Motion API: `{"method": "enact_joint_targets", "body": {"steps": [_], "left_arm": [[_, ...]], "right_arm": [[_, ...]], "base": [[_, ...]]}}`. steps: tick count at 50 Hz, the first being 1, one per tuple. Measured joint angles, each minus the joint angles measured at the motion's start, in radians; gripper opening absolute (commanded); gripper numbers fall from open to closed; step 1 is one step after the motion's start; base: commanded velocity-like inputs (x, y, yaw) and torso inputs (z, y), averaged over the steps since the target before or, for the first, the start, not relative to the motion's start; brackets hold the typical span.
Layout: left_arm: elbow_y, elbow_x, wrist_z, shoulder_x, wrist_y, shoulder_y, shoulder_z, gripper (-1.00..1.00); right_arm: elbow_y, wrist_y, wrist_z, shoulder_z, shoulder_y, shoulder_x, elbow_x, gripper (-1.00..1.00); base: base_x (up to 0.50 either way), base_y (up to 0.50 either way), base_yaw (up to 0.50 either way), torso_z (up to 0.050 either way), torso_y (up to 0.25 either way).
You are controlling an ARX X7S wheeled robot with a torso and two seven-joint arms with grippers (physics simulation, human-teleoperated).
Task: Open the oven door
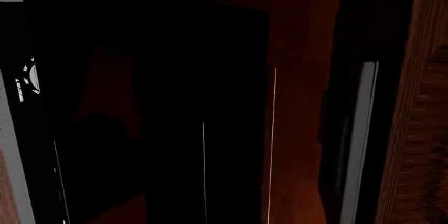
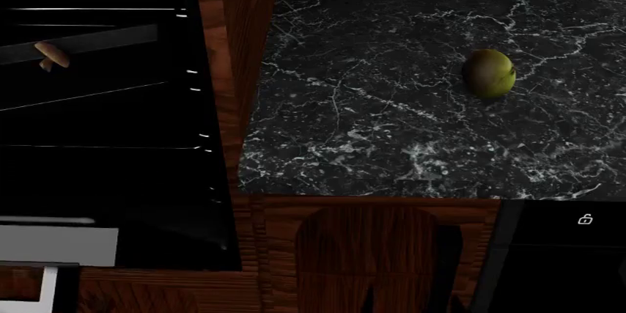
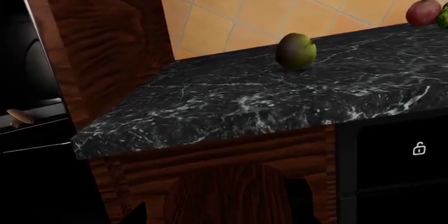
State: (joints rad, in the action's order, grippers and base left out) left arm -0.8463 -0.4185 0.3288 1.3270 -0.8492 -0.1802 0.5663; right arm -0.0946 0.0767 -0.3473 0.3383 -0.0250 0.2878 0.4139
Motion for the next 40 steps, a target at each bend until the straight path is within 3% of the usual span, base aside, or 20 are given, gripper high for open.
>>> {"method": "enact_joint_targets", "body": {"steps": [40], "left_arm": [[0.12,-0.113,0.332,-0.085,0.043,-0.271,0.145,-1.0]], "right_arm": [[-0.009,-0.005,-0.01,0.018,-0.012,0.004,0.006,1.0]], "base": [[0.01,-0.01,-0.01,0.0,0.0]]}}
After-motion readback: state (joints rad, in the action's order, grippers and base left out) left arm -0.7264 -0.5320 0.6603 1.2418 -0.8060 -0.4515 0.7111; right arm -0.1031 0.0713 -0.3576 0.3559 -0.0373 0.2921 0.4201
